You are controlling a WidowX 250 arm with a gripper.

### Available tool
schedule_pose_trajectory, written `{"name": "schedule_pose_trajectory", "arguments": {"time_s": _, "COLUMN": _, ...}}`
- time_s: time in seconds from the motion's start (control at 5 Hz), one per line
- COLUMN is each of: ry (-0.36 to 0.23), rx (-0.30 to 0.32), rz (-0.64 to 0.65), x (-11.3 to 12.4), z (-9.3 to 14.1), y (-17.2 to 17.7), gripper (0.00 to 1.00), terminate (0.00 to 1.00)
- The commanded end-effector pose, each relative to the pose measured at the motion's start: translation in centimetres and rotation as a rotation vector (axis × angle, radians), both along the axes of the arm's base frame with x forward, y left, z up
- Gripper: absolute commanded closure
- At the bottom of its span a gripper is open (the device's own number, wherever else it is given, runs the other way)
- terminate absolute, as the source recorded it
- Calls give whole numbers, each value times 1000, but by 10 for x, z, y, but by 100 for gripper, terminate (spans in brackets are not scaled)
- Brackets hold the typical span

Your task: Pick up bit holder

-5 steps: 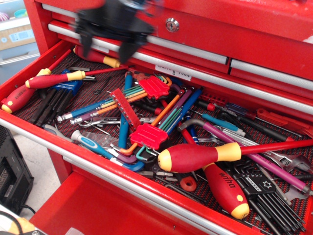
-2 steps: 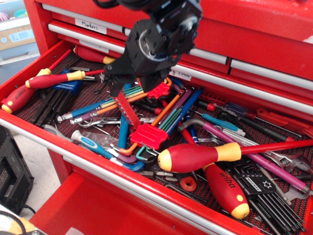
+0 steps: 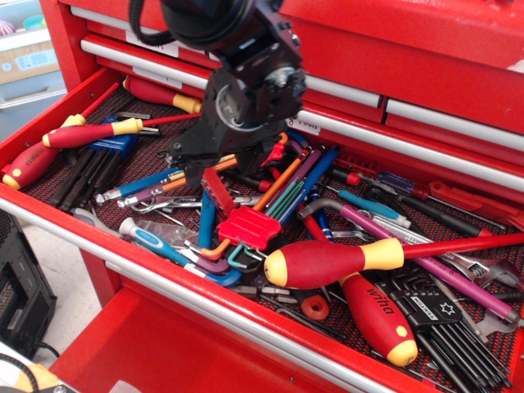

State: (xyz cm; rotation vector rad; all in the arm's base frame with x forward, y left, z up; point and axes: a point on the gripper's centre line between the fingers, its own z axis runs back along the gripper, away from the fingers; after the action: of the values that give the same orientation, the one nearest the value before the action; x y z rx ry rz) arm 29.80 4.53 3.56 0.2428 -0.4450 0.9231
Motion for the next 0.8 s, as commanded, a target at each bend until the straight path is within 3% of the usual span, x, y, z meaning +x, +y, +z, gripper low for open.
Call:
{"name": "schedule_pose_trajectory", "arguments": {"time_s": 0.0, "ry": -26, "rx": -53, "rz": -34, "x": 9, "z": -23, "y": 11, "gripper": 0, "terminate": 0}}
{"name": "schedule_pose_trajectory", "arguments": {"time_s": 0.2, "ry": -25, "rx": -60, "rz": -38, "x": 12, "z": -36, "y": 15, "gripper": 0, "terminate": 0}}
{"name": "schedule_pose_trajectory", "arguments": {"time_s": 0.4, "ry": -7, "rx": -70, "rz": -51, "x": 14, "z": -37, "y": 15, "gripper": 100, "terminate": 0}}
{"name": "schedule_pose_trajectory", "arguments": {"time_s": 0.6, "ry": 14, "rx": -15, "rz": -40, "x": 11, "z": -21, "y": 13, "gripper": 100, "terminate": 0}}
